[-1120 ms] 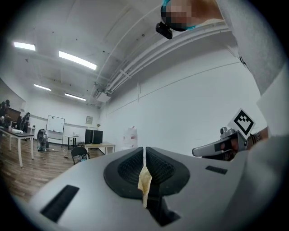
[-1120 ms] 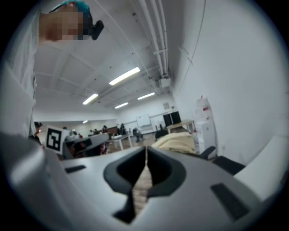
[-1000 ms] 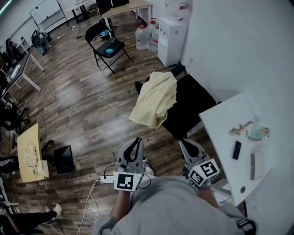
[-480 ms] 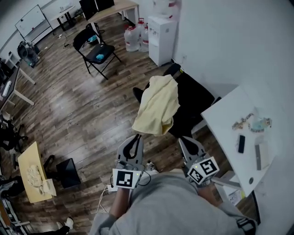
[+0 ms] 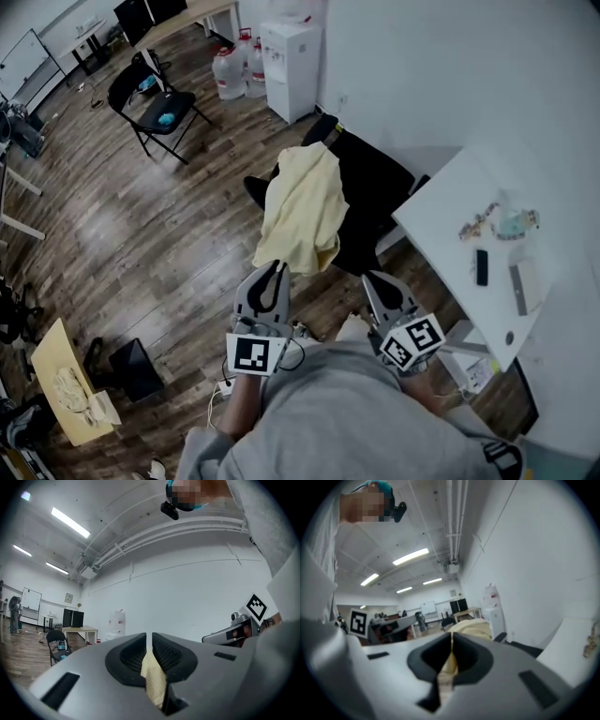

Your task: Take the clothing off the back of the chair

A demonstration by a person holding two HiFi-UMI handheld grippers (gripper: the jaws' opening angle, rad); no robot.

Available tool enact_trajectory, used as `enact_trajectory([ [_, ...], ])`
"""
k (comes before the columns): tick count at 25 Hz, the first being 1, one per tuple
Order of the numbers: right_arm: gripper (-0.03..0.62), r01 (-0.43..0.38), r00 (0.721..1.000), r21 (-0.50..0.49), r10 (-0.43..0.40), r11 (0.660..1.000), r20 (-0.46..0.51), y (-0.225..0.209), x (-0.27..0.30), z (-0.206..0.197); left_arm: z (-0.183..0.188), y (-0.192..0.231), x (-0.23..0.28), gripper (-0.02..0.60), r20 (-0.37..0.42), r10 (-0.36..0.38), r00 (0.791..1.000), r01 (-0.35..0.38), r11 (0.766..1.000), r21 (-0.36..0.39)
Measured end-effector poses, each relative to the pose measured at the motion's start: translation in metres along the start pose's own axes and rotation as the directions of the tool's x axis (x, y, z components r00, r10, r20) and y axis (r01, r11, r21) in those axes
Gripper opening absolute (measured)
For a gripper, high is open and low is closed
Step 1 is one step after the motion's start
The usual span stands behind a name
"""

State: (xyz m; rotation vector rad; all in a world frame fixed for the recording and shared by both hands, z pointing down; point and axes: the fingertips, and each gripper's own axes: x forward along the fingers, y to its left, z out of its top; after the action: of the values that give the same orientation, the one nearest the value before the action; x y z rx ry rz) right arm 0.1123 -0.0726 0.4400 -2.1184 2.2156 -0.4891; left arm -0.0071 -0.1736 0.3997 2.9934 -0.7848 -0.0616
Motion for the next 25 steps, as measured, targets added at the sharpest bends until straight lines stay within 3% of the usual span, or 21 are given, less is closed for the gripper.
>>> enact_trajectory([
  [13, 0.035, -0.02, 0.999, 0.005, 0.02, 1.0, -0.04, -0.025, 0.008, -0.003, -0.018, -0.013, 0.04, 0.176, -0.077, -0.023, 0.997, 0.023, 1.0, 0.001],
  [25, 0.035, -0.16, 0.985, 0.009, 0.16, 0.987, -0.065, -0.077, 0.049, 0.019, -0.031, -0.02, 0.096, 0.259, -0.165, 0.075, 0.983, -0.07, 0.997, 0.036],
])
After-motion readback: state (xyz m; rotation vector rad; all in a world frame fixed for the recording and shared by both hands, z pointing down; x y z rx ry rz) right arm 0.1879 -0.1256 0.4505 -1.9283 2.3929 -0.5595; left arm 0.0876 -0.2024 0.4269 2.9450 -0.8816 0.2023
